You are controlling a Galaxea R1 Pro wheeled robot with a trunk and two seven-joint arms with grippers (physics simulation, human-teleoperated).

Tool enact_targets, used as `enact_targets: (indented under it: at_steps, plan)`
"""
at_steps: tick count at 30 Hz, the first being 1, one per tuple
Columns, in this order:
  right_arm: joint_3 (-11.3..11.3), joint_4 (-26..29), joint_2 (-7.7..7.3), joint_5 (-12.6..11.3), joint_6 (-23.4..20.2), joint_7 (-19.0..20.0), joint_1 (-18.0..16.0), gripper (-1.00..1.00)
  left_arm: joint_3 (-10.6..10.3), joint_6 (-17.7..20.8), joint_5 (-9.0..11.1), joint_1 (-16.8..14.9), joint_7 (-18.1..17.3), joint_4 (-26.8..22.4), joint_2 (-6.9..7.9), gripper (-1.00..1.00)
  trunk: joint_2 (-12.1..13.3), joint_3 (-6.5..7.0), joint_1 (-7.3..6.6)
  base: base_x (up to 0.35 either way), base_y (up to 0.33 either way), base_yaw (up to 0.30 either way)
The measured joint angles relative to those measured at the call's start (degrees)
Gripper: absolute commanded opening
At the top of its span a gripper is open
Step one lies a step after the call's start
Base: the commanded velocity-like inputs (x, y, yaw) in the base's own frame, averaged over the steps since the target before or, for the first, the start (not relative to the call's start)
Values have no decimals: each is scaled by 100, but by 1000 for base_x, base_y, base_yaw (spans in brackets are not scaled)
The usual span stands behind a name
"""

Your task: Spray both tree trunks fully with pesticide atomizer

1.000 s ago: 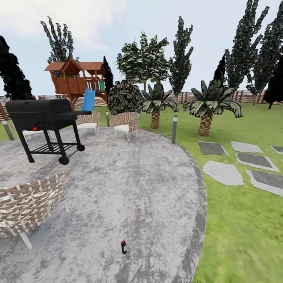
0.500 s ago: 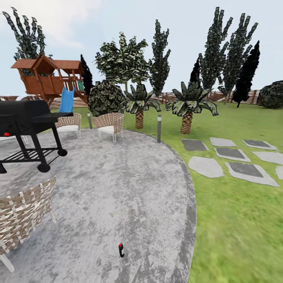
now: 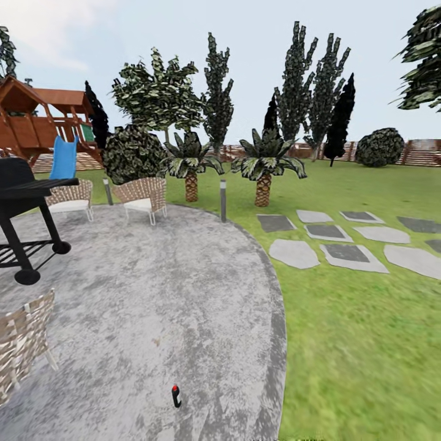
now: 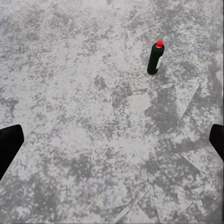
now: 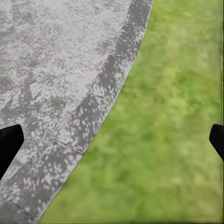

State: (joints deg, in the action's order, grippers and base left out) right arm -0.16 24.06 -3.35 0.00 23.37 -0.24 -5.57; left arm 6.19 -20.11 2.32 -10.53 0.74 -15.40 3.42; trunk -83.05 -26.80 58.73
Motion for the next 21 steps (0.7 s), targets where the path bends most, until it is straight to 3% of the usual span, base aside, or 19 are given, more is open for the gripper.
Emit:
enact_targets:
  at_steps: [11, 21]
  plan:
    - [0, 0, 0, 0, 0, 0, 0, 100, 0, -1, 0, 0, 0, 0, 0, 100, 0, 0, 0, 0, 2, -300]
    - [0, -1, 0, 0, -1, 0, 0, 100, 3, -1, 0, 0, -1, -1, 0, 100, 0, 0, 0, 0, 241, -300]
